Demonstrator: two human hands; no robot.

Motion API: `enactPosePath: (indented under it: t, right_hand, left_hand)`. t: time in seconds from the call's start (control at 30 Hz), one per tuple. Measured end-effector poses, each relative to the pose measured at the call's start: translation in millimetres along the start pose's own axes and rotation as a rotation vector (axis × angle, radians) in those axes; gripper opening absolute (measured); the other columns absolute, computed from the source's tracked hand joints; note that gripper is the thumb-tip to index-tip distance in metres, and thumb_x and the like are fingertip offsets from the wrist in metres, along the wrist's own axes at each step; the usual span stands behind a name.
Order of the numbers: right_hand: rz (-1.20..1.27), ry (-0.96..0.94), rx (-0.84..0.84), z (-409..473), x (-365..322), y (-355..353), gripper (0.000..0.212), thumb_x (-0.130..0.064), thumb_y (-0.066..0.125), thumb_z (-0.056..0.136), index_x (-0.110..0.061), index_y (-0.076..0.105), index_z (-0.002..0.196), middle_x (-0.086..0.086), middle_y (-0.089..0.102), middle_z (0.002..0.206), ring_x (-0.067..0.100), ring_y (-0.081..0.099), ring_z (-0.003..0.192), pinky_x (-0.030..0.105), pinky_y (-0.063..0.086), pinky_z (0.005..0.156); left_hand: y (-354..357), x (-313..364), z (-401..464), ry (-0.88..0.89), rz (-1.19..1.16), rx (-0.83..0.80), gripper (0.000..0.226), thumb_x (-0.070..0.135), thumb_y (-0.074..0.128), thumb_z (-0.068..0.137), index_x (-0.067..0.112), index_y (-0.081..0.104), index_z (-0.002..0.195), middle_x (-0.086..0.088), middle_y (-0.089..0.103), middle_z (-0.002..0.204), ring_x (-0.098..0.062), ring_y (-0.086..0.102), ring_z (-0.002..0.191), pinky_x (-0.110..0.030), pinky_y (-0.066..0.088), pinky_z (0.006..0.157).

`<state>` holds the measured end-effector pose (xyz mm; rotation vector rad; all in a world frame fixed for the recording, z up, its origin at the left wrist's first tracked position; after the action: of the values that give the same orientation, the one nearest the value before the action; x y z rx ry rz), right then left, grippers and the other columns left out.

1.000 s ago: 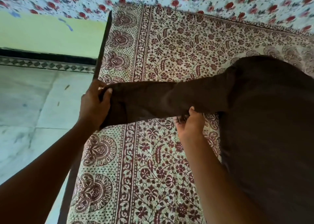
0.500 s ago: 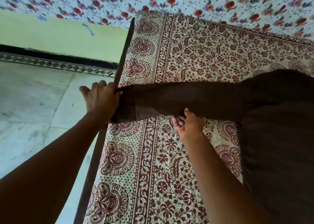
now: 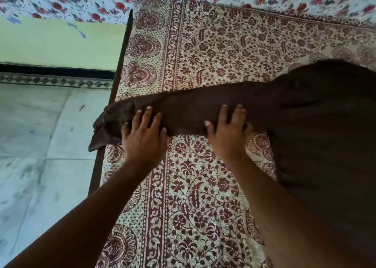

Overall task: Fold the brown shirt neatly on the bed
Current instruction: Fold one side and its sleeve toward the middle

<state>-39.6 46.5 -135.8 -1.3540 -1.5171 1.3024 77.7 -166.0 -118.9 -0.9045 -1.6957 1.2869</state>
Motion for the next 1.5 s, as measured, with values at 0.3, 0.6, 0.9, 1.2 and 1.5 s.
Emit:
enactPosePath:
  t: [0.3, 0.6, 0.9, 1.2, 1.5]
  right_hand:
    - [0.287, 0.172, 0.389, -3, 124, -47, 0.051, -0.026, 0.056, 0.098, -0.016, 0.052, 0.148, 0.010, 0.041, 0.161, 0.029, 0.032, 0.153, 0.049, 0.033, 0.114]
    - [0.098, -0.215, 0.048, -30, 177, -14, 0.063, -0.046, 0.026, 0.107, -0.015, 0.029, 0.162, 0.012, 0.014, 0.173, 0.029, 0.011, 0.160, 0.054, 0.020, 0.126]
    - [0.040, -0.134, 0.093, -111, 216, 21, 0.068, -0.053, 0.022, 0.108, -0.013, 0.022, 0.163, 0.014, 0.008, 0.173, 0.031, 0.005, 0.161, 0.056, 0.016, 0.127]
    - [0.053, 0.082, 0.096, -229, 285, 41, 0.069, -0.059, 0.027, 0.106, -0.021, 0.022, 0.164, 0.015, 0.007, 0.173, 0.034, 0.006, 0.160, 0.058, 0.014, 0.126]
    - [0.013, 0.043, 0.187, -314, 340, 37, 0.072, -0.060, 0.033, 0.104, -0.019, 0.025, 0.163, 0.011, 0.008, 0.174, 0.032, 0.007, 0.160, 0.058, 0.007, 0.127]
  left_hand:
    - [1, 169, 34, 0.485, -0.230, -0.052, 0.061, 0.023, 0.046, 0.102, 0.020, 0.030, 0.161, -0.003, 0.020, 0.171, -0.030, 0.023, 0.156, -0.056, 0.030, 0.120]
    - [34, 266, 67, 0.139, 0.094, -0.192, 0.060, 0.050, 0.034, 0.104, 0.024, 0.030, 0.158, -0.004, 0.024, 0.169, -0.039, 0.018, 0.155, -0.066, 0.019, 0.119]
    - [70, 337, 42, 0.548, 0.122, -0.212, 0.069, 0.059, 0.041, 0.100, 0.033, 0.023, 0.161, 0.001, 0.010, 0.173, -0.029, 0.013, 0.157, -0.057, 0.022, 0.122]
    - [102, 359, -82, 0.945, 0.182, -0.161, 0.071, 0.053, 0.025, 0.103, 0.019, 0.018, 0.164, -0.002, 0.009, 0.174, -0.023, 0.010, 0.160, -0.049, 0.017, 0.127]
    - [126, 313, -239, 1.067, 0.129, -0.162, 0.079, 0.061, 0.033, 0.103, 0.017, 0.012, 0.165, -0.003, 0.005, 0.174, -0.026, 0.005, 0.161, -0.054, 0.017, 0.126]
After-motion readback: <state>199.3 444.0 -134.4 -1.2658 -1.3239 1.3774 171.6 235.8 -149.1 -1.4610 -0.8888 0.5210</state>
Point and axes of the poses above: each hand's wrist, its own z-axis towards the middle knuckle, its own y-axis out of the palm, x = y × z, the point moved 6 cm from there along z, towards the middle knuckle
